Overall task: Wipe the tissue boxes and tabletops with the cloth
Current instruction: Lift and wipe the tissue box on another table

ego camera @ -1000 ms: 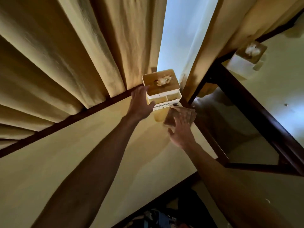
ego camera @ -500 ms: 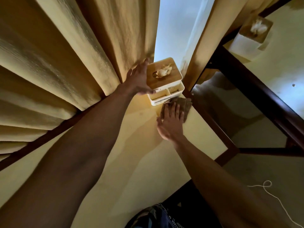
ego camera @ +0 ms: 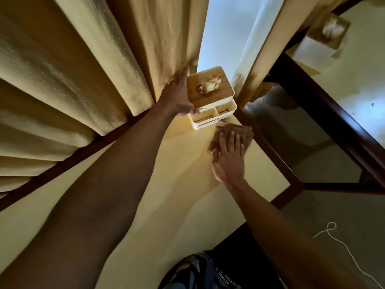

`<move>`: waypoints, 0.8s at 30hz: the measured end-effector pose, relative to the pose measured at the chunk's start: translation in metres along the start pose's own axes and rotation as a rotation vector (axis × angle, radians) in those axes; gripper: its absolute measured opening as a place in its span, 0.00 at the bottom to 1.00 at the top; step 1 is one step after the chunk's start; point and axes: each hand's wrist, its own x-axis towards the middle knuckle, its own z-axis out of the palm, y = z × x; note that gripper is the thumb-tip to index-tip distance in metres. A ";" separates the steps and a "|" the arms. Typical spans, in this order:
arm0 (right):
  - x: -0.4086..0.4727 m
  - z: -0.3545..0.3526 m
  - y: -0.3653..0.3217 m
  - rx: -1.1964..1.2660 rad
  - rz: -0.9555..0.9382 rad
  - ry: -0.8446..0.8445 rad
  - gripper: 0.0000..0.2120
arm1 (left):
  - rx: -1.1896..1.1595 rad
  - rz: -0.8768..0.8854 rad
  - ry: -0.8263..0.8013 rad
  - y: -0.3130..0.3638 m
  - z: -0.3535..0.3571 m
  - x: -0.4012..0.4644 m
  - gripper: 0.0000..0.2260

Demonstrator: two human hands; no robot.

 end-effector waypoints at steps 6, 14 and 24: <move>-0.023 0.017 -0.085 0.060 -0.066 0.005 0.35 | 0.010 -0.032 0.004 0.002 -0.001 0.001 0.68; 0.052 0.030 -0.144 0.093 -0.243 -0.054 0.31 | -0.010 -0.017 -0.003 -0.001 0.000 0.001 0.66; 0.058 0.026 -0.127 0.150 -0.545 -0.017 0.26 | -0.001 -0.045 0.035 0.004 0.005 0.000 0.64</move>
